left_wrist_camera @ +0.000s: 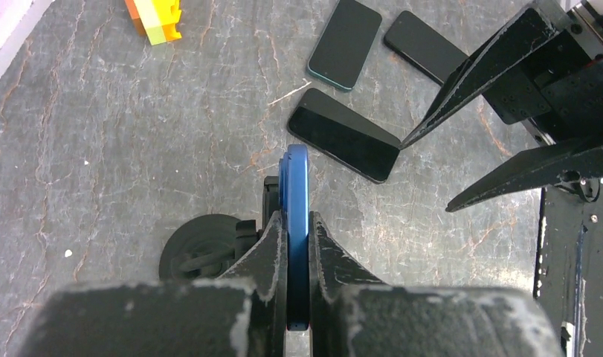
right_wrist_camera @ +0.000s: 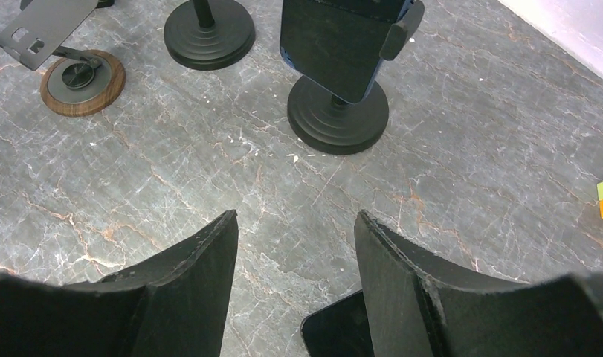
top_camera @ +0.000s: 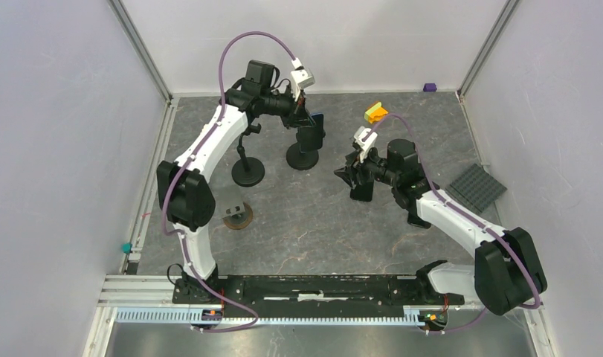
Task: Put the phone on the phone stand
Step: Move the phone stand with the phone to the center of the board.
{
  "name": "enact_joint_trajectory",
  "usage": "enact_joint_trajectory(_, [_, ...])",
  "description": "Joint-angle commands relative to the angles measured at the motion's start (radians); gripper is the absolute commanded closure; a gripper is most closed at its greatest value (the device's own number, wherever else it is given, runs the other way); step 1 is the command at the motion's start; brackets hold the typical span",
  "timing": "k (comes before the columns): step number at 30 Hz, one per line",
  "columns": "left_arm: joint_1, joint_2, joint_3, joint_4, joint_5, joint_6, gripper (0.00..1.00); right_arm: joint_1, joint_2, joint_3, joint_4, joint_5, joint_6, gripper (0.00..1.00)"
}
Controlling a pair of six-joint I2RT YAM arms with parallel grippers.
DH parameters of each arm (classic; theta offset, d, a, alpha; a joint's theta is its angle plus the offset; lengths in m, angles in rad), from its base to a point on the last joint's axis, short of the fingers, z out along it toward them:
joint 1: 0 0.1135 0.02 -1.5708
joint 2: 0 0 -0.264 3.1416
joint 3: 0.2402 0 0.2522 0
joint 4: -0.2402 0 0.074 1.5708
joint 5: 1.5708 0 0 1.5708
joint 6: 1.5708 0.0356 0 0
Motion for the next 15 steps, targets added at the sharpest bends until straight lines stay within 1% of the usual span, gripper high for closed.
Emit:
enact_joint_trajectory(1, [0.013, 0.026, 0.048, 0.054, 0.102, 0.101, 0.98, -0.013, -0.027, -0.007, 0.045, -0.006, -0.003, 0.36])
enact_joint_trajectory(6, [0.013, 0.097, 0.189, -0.025, 0.145, 0.174, 0.98, -0.025, -0.028, -0.005, 0.048, 0.004, -0.003, 0.36])
enact_joint_trajectory(12, [0.014, 0.156, 0.254, -0.030, 0.193, 0.243, 0.98, -0.035, -0.021, 0.005, 0.048, 0.016, -0.006, 0.36])
enact_joint_trajectory(15, [0.020, 0.206, 0.314, -0.030, 0.206, 0.228, 0.98, -0.036, -0.016, 0.008, 0.048, 0.022, -0.006, 0.36])
